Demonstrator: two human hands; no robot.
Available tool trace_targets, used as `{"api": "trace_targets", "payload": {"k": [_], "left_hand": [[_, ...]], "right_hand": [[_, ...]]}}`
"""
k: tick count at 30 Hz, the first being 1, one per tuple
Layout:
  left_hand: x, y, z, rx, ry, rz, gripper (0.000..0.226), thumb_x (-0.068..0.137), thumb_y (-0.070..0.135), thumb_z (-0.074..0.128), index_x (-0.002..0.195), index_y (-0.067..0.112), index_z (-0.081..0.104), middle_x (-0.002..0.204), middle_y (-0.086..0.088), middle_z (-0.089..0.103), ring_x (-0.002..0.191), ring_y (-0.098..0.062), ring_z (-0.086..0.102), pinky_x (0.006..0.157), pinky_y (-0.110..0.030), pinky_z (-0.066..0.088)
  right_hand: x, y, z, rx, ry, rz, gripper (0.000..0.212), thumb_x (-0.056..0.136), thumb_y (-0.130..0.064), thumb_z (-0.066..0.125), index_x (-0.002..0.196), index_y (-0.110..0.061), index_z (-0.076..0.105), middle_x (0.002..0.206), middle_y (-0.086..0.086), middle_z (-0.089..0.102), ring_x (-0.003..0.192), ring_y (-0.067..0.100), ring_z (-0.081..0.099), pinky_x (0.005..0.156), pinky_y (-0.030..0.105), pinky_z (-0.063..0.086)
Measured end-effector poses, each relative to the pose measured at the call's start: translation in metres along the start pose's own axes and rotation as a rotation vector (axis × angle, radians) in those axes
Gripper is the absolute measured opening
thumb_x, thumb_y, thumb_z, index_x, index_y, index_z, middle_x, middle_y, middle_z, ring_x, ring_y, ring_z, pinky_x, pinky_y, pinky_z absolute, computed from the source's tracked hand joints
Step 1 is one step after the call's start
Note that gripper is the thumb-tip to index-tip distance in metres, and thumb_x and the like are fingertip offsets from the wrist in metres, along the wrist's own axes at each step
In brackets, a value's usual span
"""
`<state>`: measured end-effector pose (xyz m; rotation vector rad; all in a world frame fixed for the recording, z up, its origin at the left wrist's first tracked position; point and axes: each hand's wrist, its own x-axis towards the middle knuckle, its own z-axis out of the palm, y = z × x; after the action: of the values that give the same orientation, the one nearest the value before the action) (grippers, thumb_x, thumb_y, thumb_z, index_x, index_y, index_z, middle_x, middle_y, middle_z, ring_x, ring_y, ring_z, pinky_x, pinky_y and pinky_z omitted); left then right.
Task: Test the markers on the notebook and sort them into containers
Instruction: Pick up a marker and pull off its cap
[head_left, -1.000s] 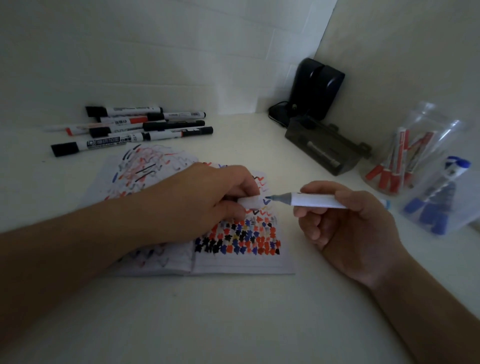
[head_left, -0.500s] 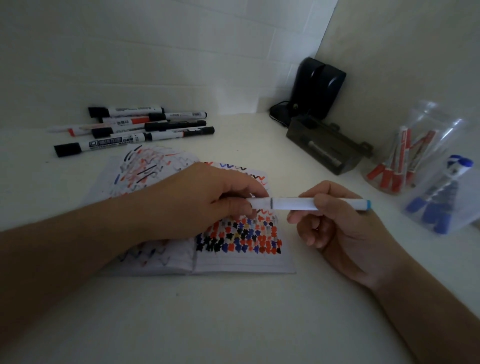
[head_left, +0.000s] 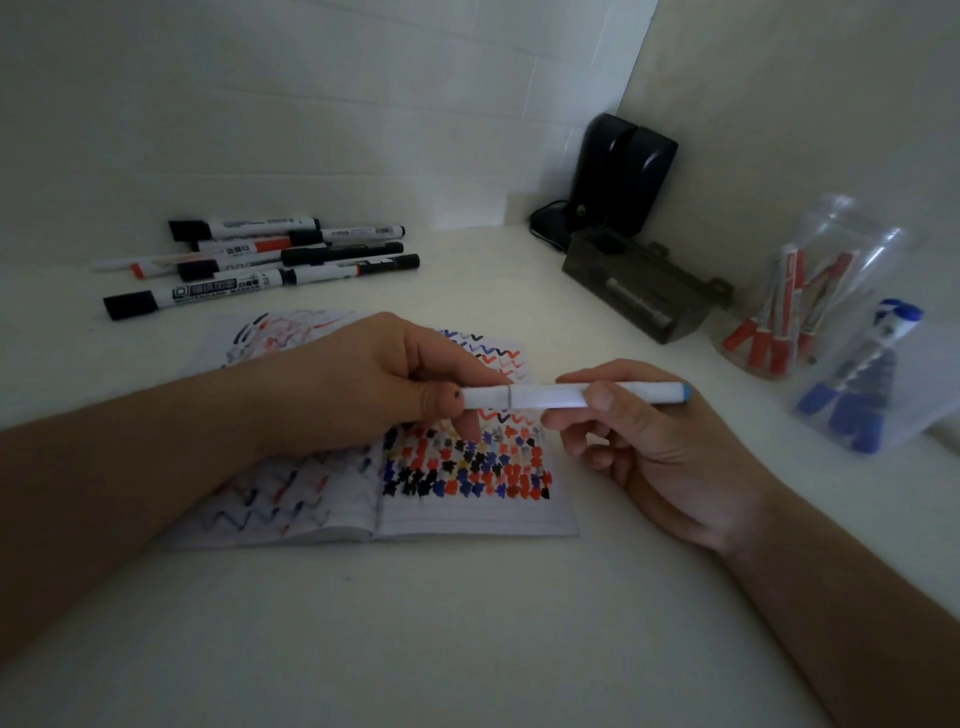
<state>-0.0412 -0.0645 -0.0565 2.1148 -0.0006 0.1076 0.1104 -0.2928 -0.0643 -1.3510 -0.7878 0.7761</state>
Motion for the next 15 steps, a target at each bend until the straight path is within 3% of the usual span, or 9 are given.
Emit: {"api": "trace_targets", "payload": {"k": [4,7,9,11,15], "left_hand": [[0.005,0.011,0.004,0.115,-0.067,-0.114,0.032,0.099,0.020,0.063,0.116,0.047,0.066,0.095,0.016,0.079,0.091,0.003,0.071,0.091,-0.022,0.047],[0.011,0.026,0.012,0.213,-0.137,-0.207,0.020,0.100,0.032,0.062,0.110,0.049,0.062,0.093,0.020,0.078,0.080,0.006,0.069,0.080,-0.024,0.045],[0.015,0.040,0.018,0.227,-0.113,-0.257,0.011,0.098,0.041,0.063,0.105,0.049,0.064,0.092,0.020,0.077,0.082,0.003,0.070,0.081,-0.024,0.047],[0.016,0.054,0.030,0.268,-0.068,-0.238,0.008,0.097,0.047,0.062,0.104,0.046,0.068,0.089,0.016,0.076,0.079,-0.004,0.070,0.076,-0.027,0.049],[0.004,0.096,0.088,0.344,0.069,-0.039,0.013,0.092,0.049,0.066,0.101,0.041,0.071,0.080,0.016,0.072,0.071,0.000,0.066,0.067,-0.020,0.044]], "right_hand": [[-0.001,0.000,0.006,-0.051,0.050,-0.015,0.027,0.086,-0.027,0.073,0.099,-0.004,0.075,0.087,0.018,0.074,0.065,0.023,0.055,0.057,0.028,0.041],[-0.007,-0.002,0.009,-0.102,0.100,-0.007,0.023,0.093,-0.019,0.070,0.102,0.002,0.073,0.078,0.016,0.069,0.064,0.021,0.054,0.056,0.027,0.044],[-0.016,-0.008,0.005,-0.116,0.122,0.014,0.013,0.093,-0.015,0.072,0.100,-0.004,0.076,0.073,0.012,0.066,0.063,0.019,0.055,0.056,0.027,0.043],[-0.037,-0.019,-0.006,-0.125,0.149,0.010,0.007,0.092,-0.011,0.073,0.098,-0.010,0.076,0.073,0.012,0.066,0.063,0.020,0.056,0.055,0.028,0.042],[-0.134,-0.031,-0.043,-0.032,0.290,-0.081,0.012,0.089,-0.009,0.068,0.096,-0.012,0.076,0.081,0.018,0.070,0.067,0.026,0.060,0.058,0.029,0.048]]}}
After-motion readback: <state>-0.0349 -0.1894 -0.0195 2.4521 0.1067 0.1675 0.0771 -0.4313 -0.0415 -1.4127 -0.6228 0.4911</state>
